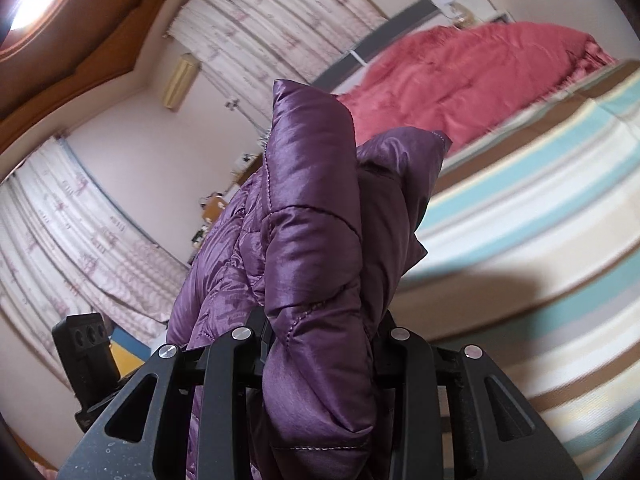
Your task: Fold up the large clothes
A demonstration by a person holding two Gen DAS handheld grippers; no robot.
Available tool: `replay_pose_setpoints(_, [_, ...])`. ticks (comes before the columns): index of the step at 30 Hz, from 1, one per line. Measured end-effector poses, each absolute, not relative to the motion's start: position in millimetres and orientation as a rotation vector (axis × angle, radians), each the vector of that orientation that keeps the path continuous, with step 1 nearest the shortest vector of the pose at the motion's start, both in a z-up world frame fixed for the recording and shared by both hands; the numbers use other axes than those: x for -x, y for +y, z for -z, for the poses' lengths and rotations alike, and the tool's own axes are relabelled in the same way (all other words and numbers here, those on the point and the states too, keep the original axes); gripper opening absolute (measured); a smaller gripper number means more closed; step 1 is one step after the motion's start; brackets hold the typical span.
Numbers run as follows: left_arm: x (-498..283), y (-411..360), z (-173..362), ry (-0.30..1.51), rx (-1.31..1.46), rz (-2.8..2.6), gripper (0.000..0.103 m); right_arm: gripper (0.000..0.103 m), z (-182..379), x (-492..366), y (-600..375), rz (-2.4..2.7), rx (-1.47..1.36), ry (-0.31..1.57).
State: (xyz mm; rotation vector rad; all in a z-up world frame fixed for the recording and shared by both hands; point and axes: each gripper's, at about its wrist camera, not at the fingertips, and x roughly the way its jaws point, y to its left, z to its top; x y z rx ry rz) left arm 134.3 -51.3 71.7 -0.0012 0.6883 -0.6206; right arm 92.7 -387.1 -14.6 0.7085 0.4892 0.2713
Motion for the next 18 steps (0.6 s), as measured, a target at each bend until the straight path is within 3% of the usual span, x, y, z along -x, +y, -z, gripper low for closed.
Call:
replay_pose_setpoints(8, [-129.9, 11.3, -98.5, 0.613, 0.006, 0.512, 0.045, 0.03, -11.4, -127.3, -332.5, -0.367, -0.672, 0.462])
replay_pose_setpoints(18, [-157.8, 85.4, -85.1, 0.611, 0.03, 0.392, 0.046, 0.03, -5.6, -179.1, -260.9, -0.438, -0.622, 0.485])
